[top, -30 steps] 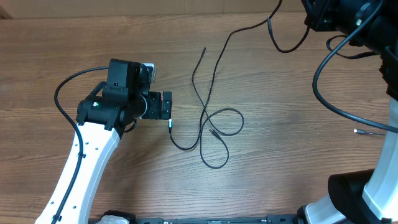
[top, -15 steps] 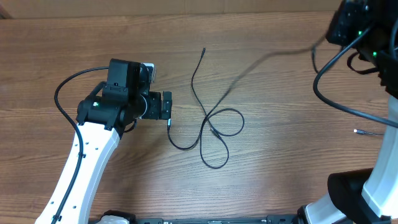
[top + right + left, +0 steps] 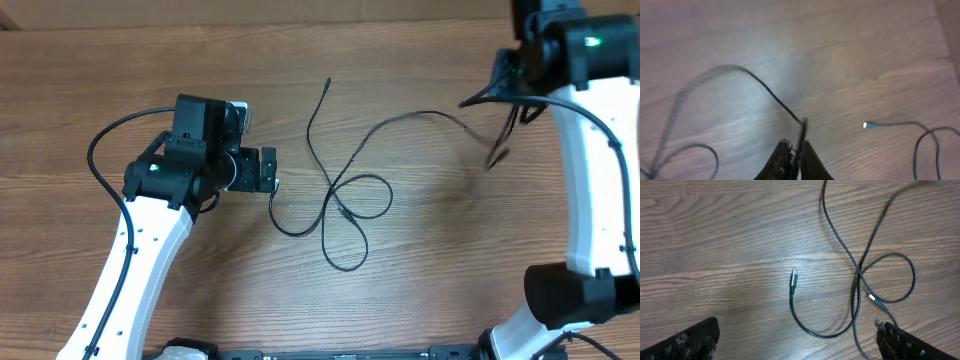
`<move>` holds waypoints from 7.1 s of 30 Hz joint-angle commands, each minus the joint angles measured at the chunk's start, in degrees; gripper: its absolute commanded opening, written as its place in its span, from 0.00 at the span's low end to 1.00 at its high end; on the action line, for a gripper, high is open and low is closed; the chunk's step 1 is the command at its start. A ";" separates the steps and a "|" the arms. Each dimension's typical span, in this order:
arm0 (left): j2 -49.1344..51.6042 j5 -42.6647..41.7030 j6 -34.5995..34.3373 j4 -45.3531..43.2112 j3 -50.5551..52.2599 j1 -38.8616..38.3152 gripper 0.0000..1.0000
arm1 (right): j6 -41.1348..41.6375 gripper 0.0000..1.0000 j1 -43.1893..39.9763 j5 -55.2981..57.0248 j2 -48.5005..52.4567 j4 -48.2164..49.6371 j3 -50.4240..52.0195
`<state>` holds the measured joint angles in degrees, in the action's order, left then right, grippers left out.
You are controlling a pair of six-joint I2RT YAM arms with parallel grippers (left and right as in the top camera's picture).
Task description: Untangle cables
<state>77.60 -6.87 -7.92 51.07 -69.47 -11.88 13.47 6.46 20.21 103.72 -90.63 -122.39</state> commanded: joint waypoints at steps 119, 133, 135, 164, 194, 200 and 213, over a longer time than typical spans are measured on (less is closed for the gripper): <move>0.31 -0.22 0.22 -0.31 -0.42 0.24 1.00 | 9.14 0.04 -20.37 -19.82 -5.03 25.11 -8.15; 0.31 -0.22 0.22 -0.31 -0.42 0.24 1.00 | 14.21 0.04 -32.30 -0.26 0.37 23.12 -8.07; 0.31 -0.22 0.22 -0.31 -0.42 0.24 1.00 | 14.21 0.04 -34.99 -0.28 2.95 22.93 -8.07; 0.31 -0.22 0.22 -0.31 -0.42 0.24 1.00 | -4.98 1.00 -63.54 -48.28 20.39 11.13 -7.96; 0.31 -0.22 0.22 -0.31 -0.42 0.24 1.00 | -19.65 1.00 0.70 -36.52 20.39 -5.68 -0.68; 0.31 -0.22 0.22 -0.31 -0.42 0.24 0.99 | -17.92 0.90 9.77 -36.50 20.39 -2.97 6.82; 0.31 -0.22 0.22 -0.31 -0.42 0.24 1.00 | -9.11 0.90 24.17 -36.44 20.39 16.79 24.81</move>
<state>77.71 -6.87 -7.92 50.98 -69.47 -11.88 1.54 28.16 -16.40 124.68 -77.14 -100.97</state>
